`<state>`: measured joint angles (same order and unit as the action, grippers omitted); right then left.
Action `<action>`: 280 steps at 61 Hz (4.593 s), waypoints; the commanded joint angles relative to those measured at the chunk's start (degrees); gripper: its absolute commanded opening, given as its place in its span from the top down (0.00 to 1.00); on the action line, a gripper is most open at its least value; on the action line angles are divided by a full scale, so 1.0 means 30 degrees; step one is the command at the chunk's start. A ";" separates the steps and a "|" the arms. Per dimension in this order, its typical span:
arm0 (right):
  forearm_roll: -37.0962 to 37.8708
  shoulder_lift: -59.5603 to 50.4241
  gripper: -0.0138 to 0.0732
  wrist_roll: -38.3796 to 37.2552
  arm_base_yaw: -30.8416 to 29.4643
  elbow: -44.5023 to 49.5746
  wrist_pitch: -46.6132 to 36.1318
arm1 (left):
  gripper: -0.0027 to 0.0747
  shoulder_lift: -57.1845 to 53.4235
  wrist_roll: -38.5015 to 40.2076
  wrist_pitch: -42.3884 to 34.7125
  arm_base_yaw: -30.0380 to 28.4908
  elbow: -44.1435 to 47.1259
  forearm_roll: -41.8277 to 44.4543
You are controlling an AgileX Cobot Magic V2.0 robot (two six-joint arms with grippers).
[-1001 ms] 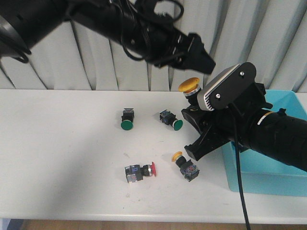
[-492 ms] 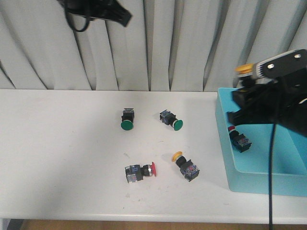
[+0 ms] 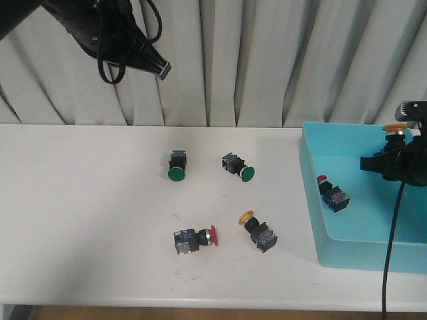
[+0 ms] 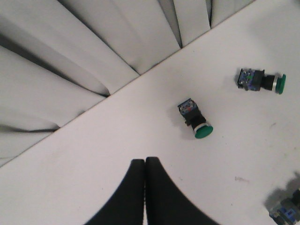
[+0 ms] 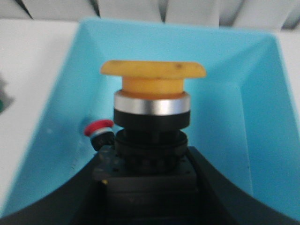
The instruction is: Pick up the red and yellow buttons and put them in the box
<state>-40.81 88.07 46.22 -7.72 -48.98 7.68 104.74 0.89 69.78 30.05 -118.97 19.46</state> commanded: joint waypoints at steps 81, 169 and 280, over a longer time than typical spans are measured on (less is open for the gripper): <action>0.1334 -0.0882 0.30 -0.0020 -0.0933 -0.6009 0.3808 | 0.97 -0.0134 0.0335 -0.2127 0.0021 0.0986 0.0406; -0.0140 -1.1428 0.85 -0.0021 0.2238 -0.5904 0.5401 | 0.97 -0.0740 0.1214 -0.1790 0.0070 0.0962 -0.0088; -0.0140 -1.1485 0.85 -0.0021 0.2238 -0.5904 0.5393 | 0.97 -3.5440 0.5506 -2.3260 -0.9415 4.1118 -0.0645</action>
<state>-40.11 54.31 45.69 -1.10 -65.12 27.50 -0.60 17.24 4.01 1.95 1.49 18.16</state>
